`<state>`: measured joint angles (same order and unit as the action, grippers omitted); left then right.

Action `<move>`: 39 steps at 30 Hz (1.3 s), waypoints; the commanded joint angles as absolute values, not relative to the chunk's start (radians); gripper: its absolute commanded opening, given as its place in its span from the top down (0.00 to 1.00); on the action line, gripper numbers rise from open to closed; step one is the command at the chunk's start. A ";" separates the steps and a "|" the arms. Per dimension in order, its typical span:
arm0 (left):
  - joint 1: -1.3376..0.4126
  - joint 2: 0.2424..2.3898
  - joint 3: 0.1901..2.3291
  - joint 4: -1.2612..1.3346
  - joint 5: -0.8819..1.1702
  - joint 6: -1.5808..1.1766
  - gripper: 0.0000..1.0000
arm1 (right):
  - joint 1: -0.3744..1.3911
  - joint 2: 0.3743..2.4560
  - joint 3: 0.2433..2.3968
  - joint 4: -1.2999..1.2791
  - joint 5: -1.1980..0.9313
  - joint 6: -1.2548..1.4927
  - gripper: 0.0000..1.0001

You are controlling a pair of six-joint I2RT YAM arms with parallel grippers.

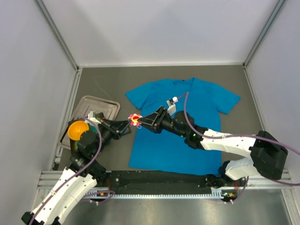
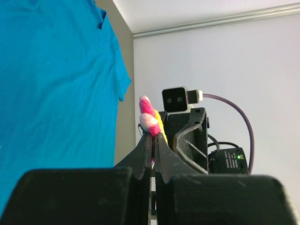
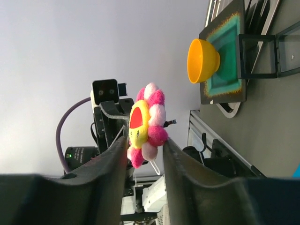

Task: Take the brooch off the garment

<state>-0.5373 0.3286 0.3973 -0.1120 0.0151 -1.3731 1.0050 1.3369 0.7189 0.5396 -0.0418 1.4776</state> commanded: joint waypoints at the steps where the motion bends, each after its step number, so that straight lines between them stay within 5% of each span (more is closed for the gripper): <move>1: -0.537 0.314 0.383 -0.041 0.038 -1.385 1.00 | 0.997 1.350 0.727 0.621 -0.054 1.496 0.70; 5: -0.537 0.304 0.382 -0.044 0.048 -1.364 1.00 | 0.997 1.364 0.727 0.635 -0.054 1.488 1.00; 8: -0.537 0.288 0.403 -0.093 0.043 -1.274 1.00 | 0.986 1.385 0.750 0.609 -0.078 1.422 1.00; 9: -0.537 0.282 0.441 -0.133 0.029 -1.249 0.76 | 0.980 1.396 0.762 0.609 -0.093 1.402 1.00; 12: -0.537 0.268 0.543 -0.384 -0.084 -1.171 0.29 | 0.953 1.434 0.773 0.649 -0.124 1.298 1.00; 14: -0.537 0.261 0.595 -0.500 -0.147 -1.088 0.20 | 0.933 1.469 0.787 0.646 -0.141 1.222 1.00; 24: -0.537 0.304 0.830 -0.607 -0.265 -0.804 0.17 | 0.897 1.856 0.998 0.730 -0.393 0.996 1.00; 39: -0.537 0.342 0.773 -0.509 -0.190 -0.778 0.20 | 0.908 2.075 1.141 0.709 -0.448 0.925 0.99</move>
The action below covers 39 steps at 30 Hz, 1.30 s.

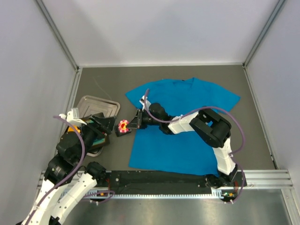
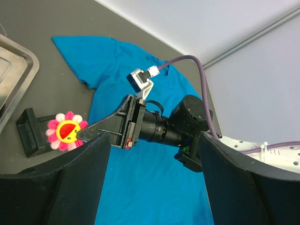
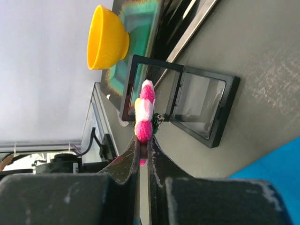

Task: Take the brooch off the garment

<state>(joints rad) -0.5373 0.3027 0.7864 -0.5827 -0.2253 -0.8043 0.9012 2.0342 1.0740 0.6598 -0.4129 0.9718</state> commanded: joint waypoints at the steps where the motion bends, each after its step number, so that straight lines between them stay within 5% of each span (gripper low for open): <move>1: -0.538 0.348 0.773 -0.506 -0.183 -0.775 0.20 | 0.908 2.082 1.150 0.703 -0.449 0.922 0.99; 39: -0.538 0.373 0.752 -0.485 -0.127 -0.756 0.20 | 0.907 2.240 1.298 0.629 -0.468 0.910 0.82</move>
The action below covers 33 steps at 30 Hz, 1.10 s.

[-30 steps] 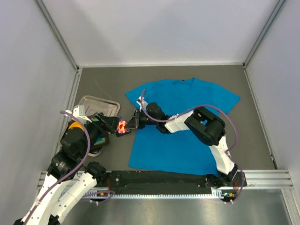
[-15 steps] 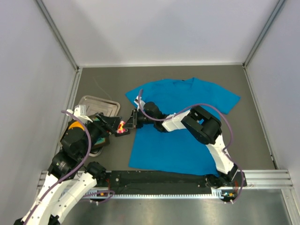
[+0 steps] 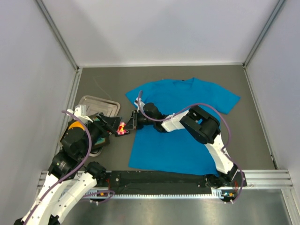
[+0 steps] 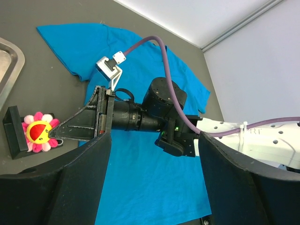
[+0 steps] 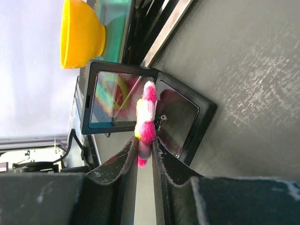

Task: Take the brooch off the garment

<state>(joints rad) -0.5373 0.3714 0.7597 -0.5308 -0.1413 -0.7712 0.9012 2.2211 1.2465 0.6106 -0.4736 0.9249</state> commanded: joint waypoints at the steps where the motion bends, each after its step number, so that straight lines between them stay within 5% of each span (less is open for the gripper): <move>1: -0.538 0.371 0.752 -0.485 -0.126 -0.758 0.20 | 0.907 2.238 1.301 0.626 -0.466 0.907 0.81; 14: -0.537 0.387 0.742 -0.462 -0.106 -0.765 0.20 | 0.907 2.186 1.307 0.480 -0.423 0.850 0.57; 33: -0.537 0.373 0.747 -0.462 -0.091 -0.759 0.20 | 0.919 2.014 1.270 0.249 -0.370 0.839 0.46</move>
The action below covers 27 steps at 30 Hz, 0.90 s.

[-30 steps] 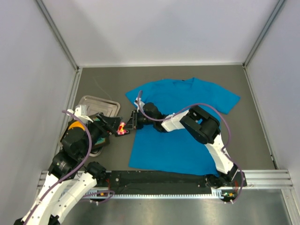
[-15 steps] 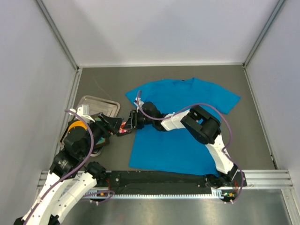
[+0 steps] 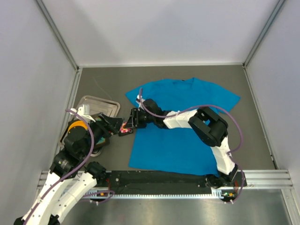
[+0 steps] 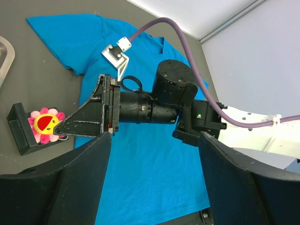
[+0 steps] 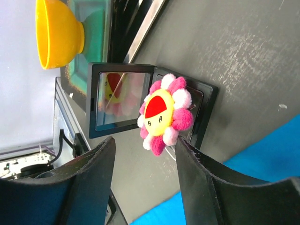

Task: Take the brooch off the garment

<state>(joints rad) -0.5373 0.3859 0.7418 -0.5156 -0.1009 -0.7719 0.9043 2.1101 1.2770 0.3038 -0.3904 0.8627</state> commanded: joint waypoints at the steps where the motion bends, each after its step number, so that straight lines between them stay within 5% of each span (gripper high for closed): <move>1: -0.538 0.377 0.750 -0.463 -0.087 -0.755 0.20 | 0.923 1.988 1.263 0.236 -0.347 0.825 0.46; 15: -0.538 0.456 0.795 -0.442 -0.040 -0.703 0.16 | 0.905 1.441 0.957 -0.253 0.020 0.533 0.43; 27: -0.538 0.531 0.885 -0.422 -0.005 -0.693 0.15 | 0.890 0.803 1.015 -0.970 0.483 0.627 0.34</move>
